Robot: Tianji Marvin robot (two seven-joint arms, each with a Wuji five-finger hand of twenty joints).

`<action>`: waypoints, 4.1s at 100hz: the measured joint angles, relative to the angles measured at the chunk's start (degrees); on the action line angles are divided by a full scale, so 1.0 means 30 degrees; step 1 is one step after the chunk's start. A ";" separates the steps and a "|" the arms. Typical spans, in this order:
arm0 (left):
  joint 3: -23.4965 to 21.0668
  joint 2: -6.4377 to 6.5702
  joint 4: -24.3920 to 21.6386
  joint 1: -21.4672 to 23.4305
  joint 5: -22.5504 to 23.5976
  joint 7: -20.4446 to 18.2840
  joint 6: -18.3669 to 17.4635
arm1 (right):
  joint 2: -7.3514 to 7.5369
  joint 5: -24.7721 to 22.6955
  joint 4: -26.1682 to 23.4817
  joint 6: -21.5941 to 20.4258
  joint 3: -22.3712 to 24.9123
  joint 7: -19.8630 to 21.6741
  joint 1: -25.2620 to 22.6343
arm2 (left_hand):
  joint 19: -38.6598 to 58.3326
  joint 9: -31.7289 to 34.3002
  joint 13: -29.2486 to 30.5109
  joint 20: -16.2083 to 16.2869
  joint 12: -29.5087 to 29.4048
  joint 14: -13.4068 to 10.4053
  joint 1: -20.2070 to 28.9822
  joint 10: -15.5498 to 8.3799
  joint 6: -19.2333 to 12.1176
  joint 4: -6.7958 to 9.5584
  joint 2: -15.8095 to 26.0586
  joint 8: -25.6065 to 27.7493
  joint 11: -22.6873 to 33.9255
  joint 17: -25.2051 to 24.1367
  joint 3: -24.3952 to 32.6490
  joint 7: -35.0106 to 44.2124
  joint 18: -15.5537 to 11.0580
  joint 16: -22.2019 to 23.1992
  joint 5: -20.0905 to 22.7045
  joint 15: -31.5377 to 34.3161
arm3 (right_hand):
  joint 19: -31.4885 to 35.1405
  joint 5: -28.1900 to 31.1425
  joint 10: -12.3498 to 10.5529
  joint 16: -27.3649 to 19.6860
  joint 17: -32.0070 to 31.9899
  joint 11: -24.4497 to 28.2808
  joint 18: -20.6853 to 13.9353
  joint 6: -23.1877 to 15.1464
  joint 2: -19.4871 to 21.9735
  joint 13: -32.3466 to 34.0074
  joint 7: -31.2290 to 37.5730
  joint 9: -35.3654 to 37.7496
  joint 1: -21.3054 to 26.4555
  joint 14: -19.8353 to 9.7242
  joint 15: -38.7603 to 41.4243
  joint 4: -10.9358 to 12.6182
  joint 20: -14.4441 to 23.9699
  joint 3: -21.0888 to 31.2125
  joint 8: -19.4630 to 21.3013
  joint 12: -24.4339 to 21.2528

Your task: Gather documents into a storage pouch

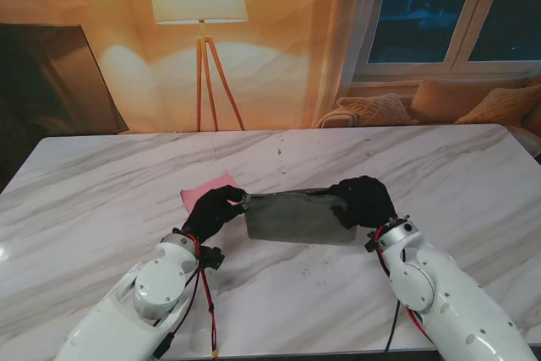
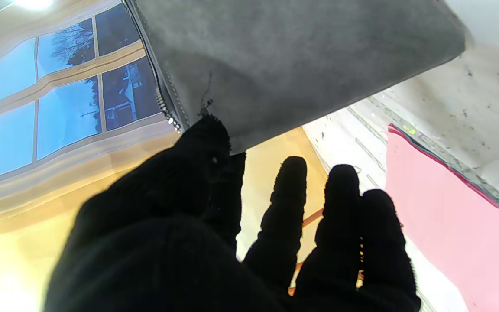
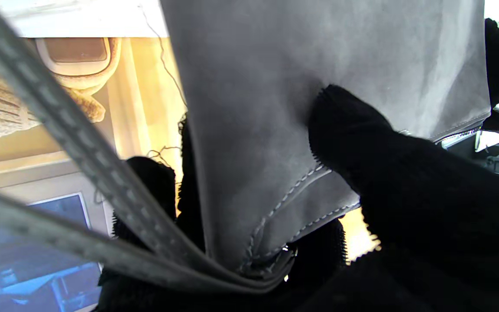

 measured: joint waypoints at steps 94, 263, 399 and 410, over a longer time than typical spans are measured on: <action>-0.0625 0.0159 -0.0620 0.0455 0.0482 -0.0255 -0.0017 | 0.0487 -0.0228 -0.0641 -0.0972 0.0912 0.1971 -0.0983 | -0.0188 0.0071 0.0026 -0.0001 -0.0170 -0.0069 -0.0387 0.0006 0.0034 0.0003 -0.0016 -0.0044 0.0030 -0.0011 0.0618 -0.1165 -0.0127 -0.0105 0.0048 -0.0199 | -0.1492 -0.7987 -0.0169 0.1660 -0.1540 0.1401 0.0103 0.0931 -0.0665 -0.1958 -0.6209 -0.4858 -0.3252 -0.1100 0.0651 0.2114 0.0565 0.2223 0.3593 -0.1172; 0.1702 0.0694 0.1199 -0.2633 0.1777 -0.2662 0.0051 | -0.0371 0.1915 0.0680 -0.1539 -0.0947 -0.0452 0.0341 | -1.2016 -0.4025 -0.1597 0.5351 -0.0421 -0.1986 -0.2038 -0.2501 0.0276 0.0618 -0.0397 -0.2015 0.0051 0.1368 0.4384 -0.7238 -0.1062 0.0543 -0.5777 -0.2205 | -0.2462 0.0230 -0.0800 0.0665 -0.2113 0.1864 -0.0123 0.0076 -0.1013 -0.1892 -0.0046 -0.1607 0.0550 -0.0927 -0.1316 0.0878 0.0016 0.1349 0.2438 0.0698; 0.2936 0.0436 0.2035 -0.2684 0.5957 0.0541 -0.2639 | 0.0009 0.3139 -0.1745 -0.2128 0.0515 0.4011 -0.1294 | 0.4115 0.3495 0.5443 0.3984 1.0807 -0.1253 0.3146 -0.0953 0.0228 -0.1034 -0.4401 0.1148 0.3891 0.5109 0.5786 0.6801 0.0044 0.6390 0.2382 1.0570 | -0.8035 -0.8650 -0.0855 0.0053 -0.7234 -0.0744 -0.0113 -0.1824 0.0416 -0.8582 -0.7838 -0.9496 -0.3473 -0.0936 -0.8415 0.3072 -0.0013 0.2601 0.3408 -0.2370; 0.2983 0.0477 0.2036 -0.2686 0.6277 0.0478 -0.2882 | 0.0030 0.2862 -0.1763 -0.1760 0.0399 0.4059 -0.1260 | 0.4115 0.3498 0.5449 0.3982 1.0807 -0.1254 0.3149 -0.0964 0.0210 -0.1034 -0.4543 0.1133 0.3895 0.5109 0.5786 0.6800 0.0044 0.6363 0.2542 1.0570 | -0.8046 -0.9608 -0.0855 0.0053 -0.7234 -0.0751 -0.0113 -0.1004 0.0474 -0.8760 -0.8143 -0.9527 -0.3485 -0.0935 -0.8498 0.3072 -0.0013 0.2575 0.3211 -0.2369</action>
